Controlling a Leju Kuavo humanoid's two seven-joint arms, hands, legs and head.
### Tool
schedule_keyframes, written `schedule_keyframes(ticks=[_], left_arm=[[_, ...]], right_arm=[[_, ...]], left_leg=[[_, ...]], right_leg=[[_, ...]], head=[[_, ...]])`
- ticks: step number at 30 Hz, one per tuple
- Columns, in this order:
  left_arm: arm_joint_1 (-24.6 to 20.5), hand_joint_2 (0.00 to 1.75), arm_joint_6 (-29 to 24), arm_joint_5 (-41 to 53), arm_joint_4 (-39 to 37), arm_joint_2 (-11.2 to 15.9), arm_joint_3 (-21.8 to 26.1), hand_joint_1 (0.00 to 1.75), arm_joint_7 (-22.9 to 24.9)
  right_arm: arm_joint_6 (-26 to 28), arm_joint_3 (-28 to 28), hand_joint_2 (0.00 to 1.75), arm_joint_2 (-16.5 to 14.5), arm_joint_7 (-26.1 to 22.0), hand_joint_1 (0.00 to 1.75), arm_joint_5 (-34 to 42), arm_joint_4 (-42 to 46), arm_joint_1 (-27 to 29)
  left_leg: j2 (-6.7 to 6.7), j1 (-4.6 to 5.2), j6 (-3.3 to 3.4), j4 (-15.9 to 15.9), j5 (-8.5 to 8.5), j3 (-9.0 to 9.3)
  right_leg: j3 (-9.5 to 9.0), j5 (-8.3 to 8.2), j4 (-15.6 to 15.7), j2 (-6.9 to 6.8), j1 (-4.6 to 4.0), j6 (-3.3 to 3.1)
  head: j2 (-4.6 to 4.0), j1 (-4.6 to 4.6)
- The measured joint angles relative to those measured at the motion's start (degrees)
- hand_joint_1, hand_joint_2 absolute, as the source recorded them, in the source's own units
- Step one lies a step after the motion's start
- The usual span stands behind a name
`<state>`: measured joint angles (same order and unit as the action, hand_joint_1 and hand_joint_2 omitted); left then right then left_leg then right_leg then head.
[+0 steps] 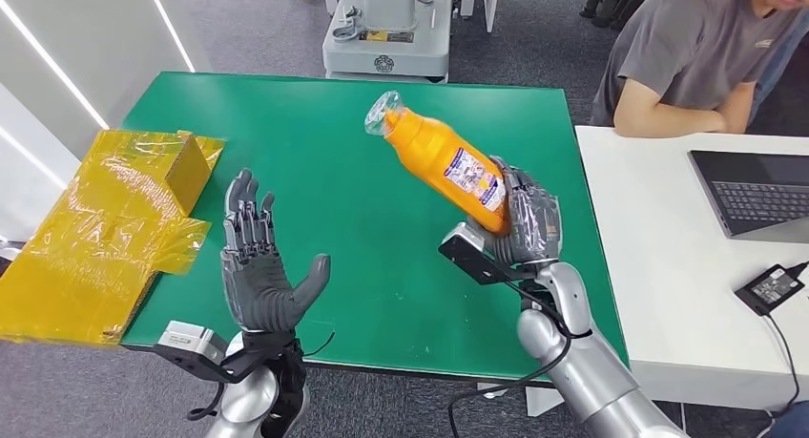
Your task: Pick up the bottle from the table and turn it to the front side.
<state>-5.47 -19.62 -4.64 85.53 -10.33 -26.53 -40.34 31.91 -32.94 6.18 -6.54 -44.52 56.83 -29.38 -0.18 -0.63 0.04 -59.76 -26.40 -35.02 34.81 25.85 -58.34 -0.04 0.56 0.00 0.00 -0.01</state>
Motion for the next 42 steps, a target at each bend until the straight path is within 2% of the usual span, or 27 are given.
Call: schedule_keyframes(ticks=[4,8,12,16,23,33,39,42], left_arm=[[-0.6,1.75,-0.6,0.0,-0.9,0.0,0.0,0.00,0.0],[-1.1,1.75,-0.6,-0.3,-1.6,0.0,0.0,0.00,0.1],[-1.9,1.75,5.6,-5.3,-1.9,0.0,0.0,0.00,2.2],[-2.9,1.75,11.2,-8.5,-1.9,0.1,-0.1,0.00,4.3],[-5.3,1.75,15.8,-10.1,-3.1,0.3,-0.1,0.00,6.2],[-7.1,1.75,17.8,-9.8,-4.3,0.4,-0.1,0.00,6.9],[-7.4,1.75,18.4,-10.5,-5.0,0.4,-0.1,0.00,7.1],[-7.7,1.75,18.4,-10.5,-5.6,0.4,0.0,0.00,7.0]], right_arm=[[5.0,1.6,1.75,-1.8,-4.0,1.75,2.0,1.8,1.8],[6.8,4.1,1.75,-4.4,-11.1,1.75,2.6,4.0,3.8],[6.8,5.0,1.75,-6.1,-15.7,1.75,4.4,5.3,5.0],[6.4,4.6,1.75,-6.8,-17.2,1.75,5.5,6.3,6.0],[0.3,2.8,1.75,-7.0,-17.8,1.75,5.5,6.7,6.9],[-11.2,1.4,1.75,-7.0,-16.3,1.75,5.3,4.5,7.0],[-13.9,1.1,1.75,-7.0,-16.8,1.75,5.3,3.4,6.8],[-17.3,0.9,1.75,-7.0,-18.2,1.75,5.6,2.9,6.4]], left_leg=[[0.00,0.00,0.00,0.0,0.00,-0.01],[0.05,0.00,0.00,0.0,-0.01,-0.01],[0.02,0.00,0.00,0.0,-0.01,-0.03],[0.03,0.00,0.00,0.0,-0.01,-0.03],[0.02,0.00,0.00,0.0,-0.01,-0.05],[0.02,0.00,0.00,0.0,-0.01,-0.06],[0.02,0.00,0.00,0.0,-0.01,-0.08],[0.02,0.00,0.00,0.0,-0.01,-0.08]], right_leg=[[0.00,0.00,0.0,-0.01,0.00,0.00],[0.04,0.00,0.0,0.04,0.00,0.00],[0.05,0.01,0.0,0.01,0.00,0.00],[0.05,0.01,0.0,0.02,0.00,0.00],[0.06,0.01,0.0,0.01,0.00,0.00],[0.06,0.01,0.0,0.00,0.00,0.00],[0.06,0.01,0.0,0.00,0.00,0.00],[0.06,0.01,0.0,0.00,0.00,0.00]], head=[[0.00,0.01],[0.00,-0.01],[0.00,-0.01],[0.00,0.00],[0.00,0.00],[0.00,-0.01],[0.00,-0.01],[0.00,-0.01]])
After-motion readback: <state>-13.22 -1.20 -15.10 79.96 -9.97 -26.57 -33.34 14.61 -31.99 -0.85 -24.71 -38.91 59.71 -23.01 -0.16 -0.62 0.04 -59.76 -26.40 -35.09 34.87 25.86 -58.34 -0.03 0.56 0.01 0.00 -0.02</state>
